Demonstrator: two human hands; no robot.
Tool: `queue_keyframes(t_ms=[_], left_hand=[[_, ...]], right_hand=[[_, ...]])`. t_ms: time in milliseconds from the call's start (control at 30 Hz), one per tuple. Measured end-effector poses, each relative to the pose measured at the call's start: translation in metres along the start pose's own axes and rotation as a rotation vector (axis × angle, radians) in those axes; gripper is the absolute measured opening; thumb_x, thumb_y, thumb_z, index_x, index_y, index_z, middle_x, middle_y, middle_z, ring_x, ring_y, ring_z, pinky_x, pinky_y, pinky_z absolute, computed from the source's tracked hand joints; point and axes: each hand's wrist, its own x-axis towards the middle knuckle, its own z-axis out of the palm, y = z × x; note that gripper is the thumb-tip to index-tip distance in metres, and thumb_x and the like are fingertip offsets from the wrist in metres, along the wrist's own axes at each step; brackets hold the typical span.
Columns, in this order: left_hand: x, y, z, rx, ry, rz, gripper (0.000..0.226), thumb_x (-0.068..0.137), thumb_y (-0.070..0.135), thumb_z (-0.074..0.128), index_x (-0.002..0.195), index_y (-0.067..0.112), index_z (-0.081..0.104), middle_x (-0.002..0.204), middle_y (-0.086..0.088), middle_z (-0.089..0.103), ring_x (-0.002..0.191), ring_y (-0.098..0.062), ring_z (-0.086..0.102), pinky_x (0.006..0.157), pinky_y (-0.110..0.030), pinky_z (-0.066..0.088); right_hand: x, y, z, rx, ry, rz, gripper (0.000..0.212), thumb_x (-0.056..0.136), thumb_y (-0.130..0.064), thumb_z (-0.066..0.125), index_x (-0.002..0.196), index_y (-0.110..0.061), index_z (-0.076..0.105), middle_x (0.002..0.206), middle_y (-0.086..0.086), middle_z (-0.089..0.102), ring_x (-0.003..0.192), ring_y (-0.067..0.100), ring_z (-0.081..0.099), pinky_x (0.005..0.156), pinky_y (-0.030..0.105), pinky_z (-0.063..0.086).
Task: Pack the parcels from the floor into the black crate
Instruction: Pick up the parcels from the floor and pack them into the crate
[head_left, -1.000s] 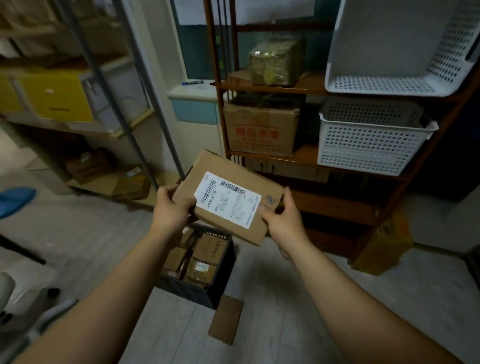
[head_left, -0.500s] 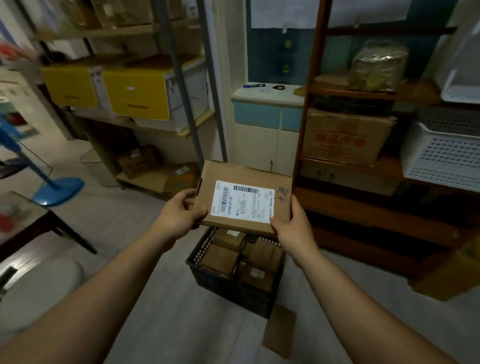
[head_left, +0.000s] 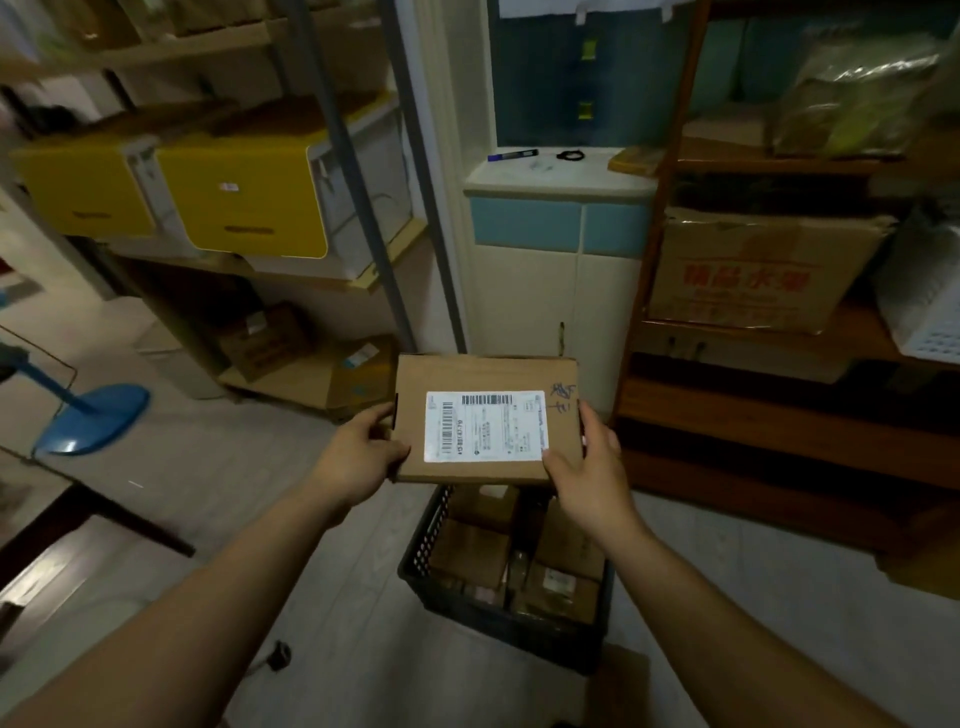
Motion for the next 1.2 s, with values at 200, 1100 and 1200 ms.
queue_keyframes(t_ms=[200, 1100, 1200], left_hand=[[0.065, -0.001, -0.014, 0.156, -0.026, 0.111, 0.067, 0.090, 0.008, 0.057, 0.147, 0.024, 0.026, 0.136, -0.002, 0.049, 0.097, -0.018, 0.057, 0.077, -0.032, 0.054], [0.314, -0.383, 0.140, 0.552, -0.600, 0.202, 0.062, 0.074, 0.043, 0.069, 0.129, 0.029, 0.046, 0.135, 0.002, 0.046, 0.119, -0.020, 0.052, 0.097, -0.046, 0.049], [0.331, -0.430, 0.180, 0.577, -0.545, 0.215, 0.057, 0.083, 0.031, 0.064, 0.135, 0.026, 0.043, 0.141, -0.004, 0.040, 0.123, -0.025, 0.050, 0.101, -0.043, 0.046]], right_hand=[[0.048, -0.004, 0.034, -0.059, -0.039, -0.007, 0.067, 0.094, -0.017, 0.056, 0.151, -0.025, 0.023, 0.147, 0.002, 0.030, 0.128, 0.015, 0.038, 0.102, 0.023, 0.032], [0.121, 0.334, 0.273, -0.365, -0.054, 0.298, 0.059, 0.095, -0.030, 0.053, 0.147, -0.035, 0.026, 0.148, 0.002, 0.033, 0.125, 0.021, 0.046, 0.099, 0.032, 0.040], [0.138, 0.400, 0.293, -0.407, -0.079, 0.311, 0.060, 0.095, -0.031, 0.055, 0.147, -0.038, 0.024, 0.145, 0.007, 0.033, 0.125, 0.026, 0.046, 0.101, 0.037, 0.040]])
